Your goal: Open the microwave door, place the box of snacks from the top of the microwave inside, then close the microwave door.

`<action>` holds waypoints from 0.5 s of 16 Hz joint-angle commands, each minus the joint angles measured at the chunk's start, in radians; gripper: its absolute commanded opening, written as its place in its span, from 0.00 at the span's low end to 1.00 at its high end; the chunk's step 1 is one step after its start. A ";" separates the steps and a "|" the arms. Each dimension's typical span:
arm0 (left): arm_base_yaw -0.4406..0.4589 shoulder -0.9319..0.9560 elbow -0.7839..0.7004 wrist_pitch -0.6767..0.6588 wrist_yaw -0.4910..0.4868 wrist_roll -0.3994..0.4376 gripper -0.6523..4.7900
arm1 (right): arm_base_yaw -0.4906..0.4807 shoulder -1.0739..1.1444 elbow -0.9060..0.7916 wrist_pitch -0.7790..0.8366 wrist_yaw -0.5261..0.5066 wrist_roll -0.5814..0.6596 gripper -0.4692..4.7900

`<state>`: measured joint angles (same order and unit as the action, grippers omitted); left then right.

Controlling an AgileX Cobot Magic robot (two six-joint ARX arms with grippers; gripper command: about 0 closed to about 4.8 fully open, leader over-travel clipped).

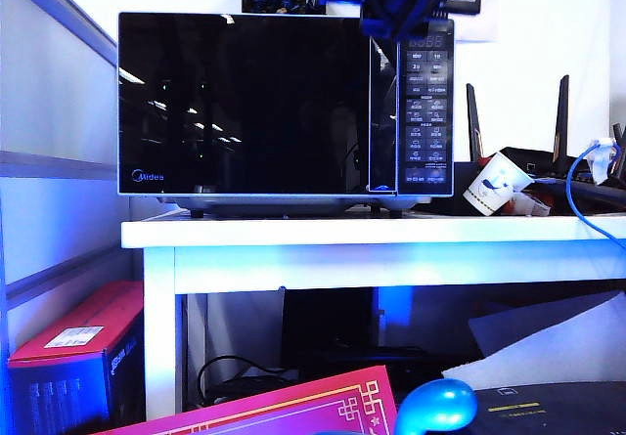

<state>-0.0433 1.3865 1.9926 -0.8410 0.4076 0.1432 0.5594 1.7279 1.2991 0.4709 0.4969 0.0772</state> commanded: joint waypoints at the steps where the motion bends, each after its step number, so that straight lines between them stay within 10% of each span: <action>1: 0.000 -0.004 0.005 0.019 0.000 0.006 0.11 | 0.002 0.014 0.006 0.019 0.006 -0.004 0.46; 3: 0.000 -0.004 0.005 0.019 0.000 0.006 0.11 | 0.002 0.020 0.006 0.020 0.006 -0.003 0.72; 8: 0.000 -0.004 0.005 0.004 0.001 0.005 0.11 | -0.008 0.063 0.006 0.040 0.007 -0.010 0.72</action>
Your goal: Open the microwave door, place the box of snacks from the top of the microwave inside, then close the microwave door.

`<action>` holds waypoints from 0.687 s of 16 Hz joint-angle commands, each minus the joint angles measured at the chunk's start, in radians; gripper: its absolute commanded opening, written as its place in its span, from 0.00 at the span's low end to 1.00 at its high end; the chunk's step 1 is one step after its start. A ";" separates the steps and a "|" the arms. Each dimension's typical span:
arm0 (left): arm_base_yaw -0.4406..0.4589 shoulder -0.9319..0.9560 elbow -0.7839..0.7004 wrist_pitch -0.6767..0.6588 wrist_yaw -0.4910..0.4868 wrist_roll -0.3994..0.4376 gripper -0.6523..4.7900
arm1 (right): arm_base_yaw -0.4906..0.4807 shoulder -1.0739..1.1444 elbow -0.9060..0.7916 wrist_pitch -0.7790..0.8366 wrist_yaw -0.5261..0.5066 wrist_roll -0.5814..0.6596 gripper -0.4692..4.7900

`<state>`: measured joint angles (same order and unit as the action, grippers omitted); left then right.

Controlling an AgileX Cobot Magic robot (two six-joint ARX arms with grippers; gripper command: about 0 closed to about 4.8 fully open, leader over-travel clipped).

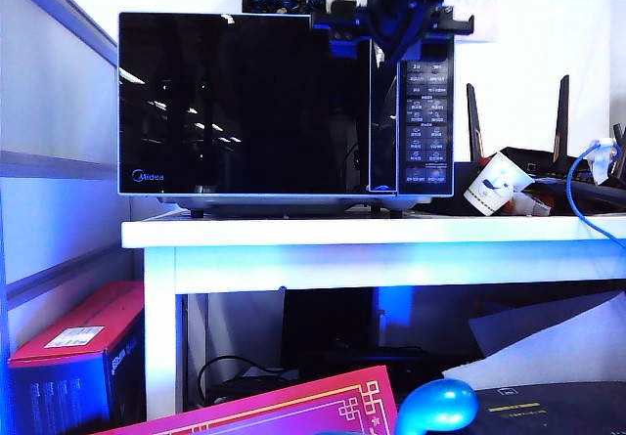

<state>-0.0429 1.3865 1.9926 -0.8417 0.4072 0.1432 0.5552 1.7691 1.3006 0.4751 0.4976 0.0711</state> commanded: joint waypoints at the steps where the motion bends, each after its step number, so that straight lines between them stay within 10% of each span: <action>1: 0.000 -0.004 0.005 0.005 0.001 0.005 0.11 | -0.012 0.026 0.004 0.043 0.006 -0.017 0.72; 11: 0.000 -0.004 0.005 -0.016 0.001 0.002 0.11 | -0.095 0.102 0.008 0.168 -0.141 -0.072 0.72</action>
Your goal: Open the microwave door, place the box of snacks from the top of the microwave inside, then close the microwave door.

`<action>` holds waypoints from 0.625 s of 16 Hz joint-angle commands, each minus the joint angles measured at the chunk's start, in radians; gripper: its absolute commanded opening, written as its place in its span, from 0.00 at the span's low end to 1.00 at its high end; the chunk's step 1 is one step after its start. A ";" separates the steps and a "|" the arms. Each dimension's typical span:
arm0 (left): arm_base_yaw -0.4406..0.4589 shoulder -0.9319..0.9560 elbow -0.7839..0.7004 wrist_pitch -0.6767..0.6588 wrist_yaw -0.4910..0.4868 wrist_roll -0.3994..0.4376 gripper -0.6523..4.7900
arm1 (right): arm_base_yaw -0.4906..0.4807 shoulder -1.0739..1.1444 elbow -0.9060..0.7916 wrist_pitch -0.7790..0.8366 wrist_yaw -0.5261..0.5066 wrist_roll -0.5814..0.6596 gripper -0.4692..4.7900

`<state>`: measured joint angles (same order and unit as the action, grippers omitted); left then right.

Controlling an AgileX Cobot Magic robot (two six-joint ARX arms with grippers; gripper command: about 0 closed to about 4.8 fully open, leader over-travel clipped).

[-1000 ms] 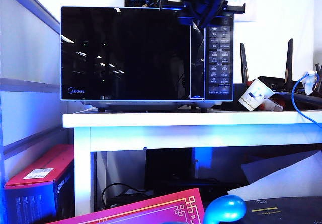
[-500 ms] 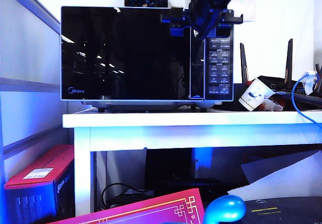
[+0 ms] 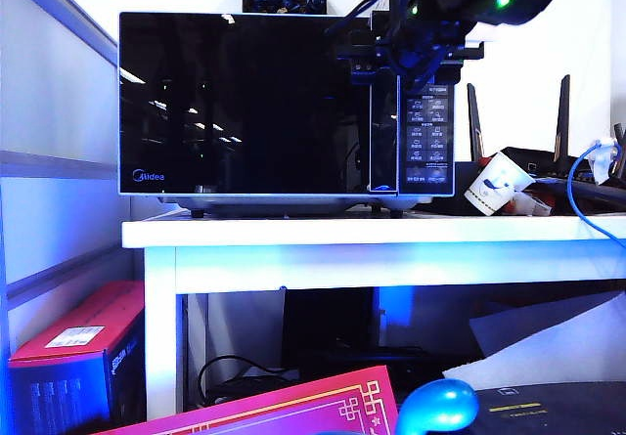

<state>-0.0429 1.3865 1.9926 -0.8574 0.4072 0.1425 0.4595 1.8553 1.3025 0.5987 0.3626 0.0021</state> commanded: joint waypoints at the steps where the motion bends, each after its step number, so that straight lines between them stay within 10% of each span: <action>1: -0.001 -0.004 0.005 -0.002 0.001 0.003 0.11 | 0.000 0.023 0.006 0.051 -0.011 -0.003 0.72; 10: -0.001 -0.004 0.005 -0.003 0.001 -0.002 0.11 | 0.000 0.045 0.006 0.095 -0.048 -0.003 0.70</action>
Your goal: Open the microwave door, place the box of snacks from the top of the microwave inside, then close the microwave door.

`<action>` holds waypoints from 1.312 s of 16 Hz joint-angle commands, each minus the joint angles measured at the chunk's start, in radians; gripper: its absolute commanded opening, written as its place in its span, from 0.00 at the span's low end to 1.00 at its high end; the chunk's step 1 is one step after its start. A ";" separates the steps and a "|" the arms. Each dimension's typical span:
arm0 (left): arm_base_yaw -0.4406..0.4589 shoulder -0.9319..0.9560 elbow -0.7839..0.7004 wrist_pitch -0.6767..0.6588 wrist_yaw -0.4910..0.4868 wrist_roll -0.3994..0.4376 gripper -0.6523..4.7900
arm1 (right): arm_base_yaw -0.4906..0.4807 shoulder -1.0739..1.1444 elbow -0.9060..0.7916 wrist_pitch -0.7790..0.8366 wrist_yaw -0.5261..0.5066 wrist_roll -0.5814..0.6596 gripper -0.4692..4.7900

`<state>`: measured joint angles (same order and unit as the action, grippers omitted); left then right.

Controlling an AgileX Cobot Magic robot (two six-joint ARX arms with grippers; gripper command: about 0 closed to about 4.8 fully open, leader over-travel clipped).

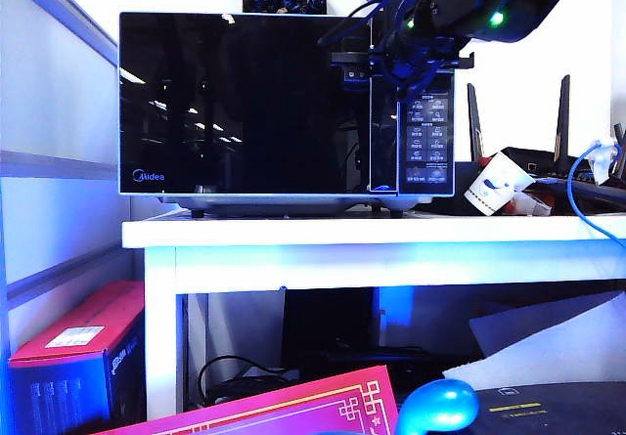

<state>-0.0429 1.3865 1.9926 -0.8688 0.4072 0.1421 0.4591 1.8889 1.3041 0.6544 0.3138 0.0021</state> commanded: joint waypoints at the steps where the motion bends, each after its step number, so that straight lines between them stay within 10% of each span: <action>1: -0.001 -0.004 0.005 0.008 0.001 -0.001 0.11 | 0.000 0.014 0.006 0.037 0.001 -0.003 0.70; 19: 0.000 -0.004 0.005 0.001 0.001 -0.001 0.11 | 0.004 -0.009 0.046 -0.068 0.082 -0.029 0.70; 21: 0.000 -0.004 0.005 0.001 0.001 -0.001 0.11 | 0.004 -0.009 0.046 -0.075 0.068 -0.029 0.41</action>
<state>-0.0433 1.3865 1.9926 -0.8761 0.4072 0.1417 0.4637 1.8877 1.3457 0.5777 0.3748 -0.0254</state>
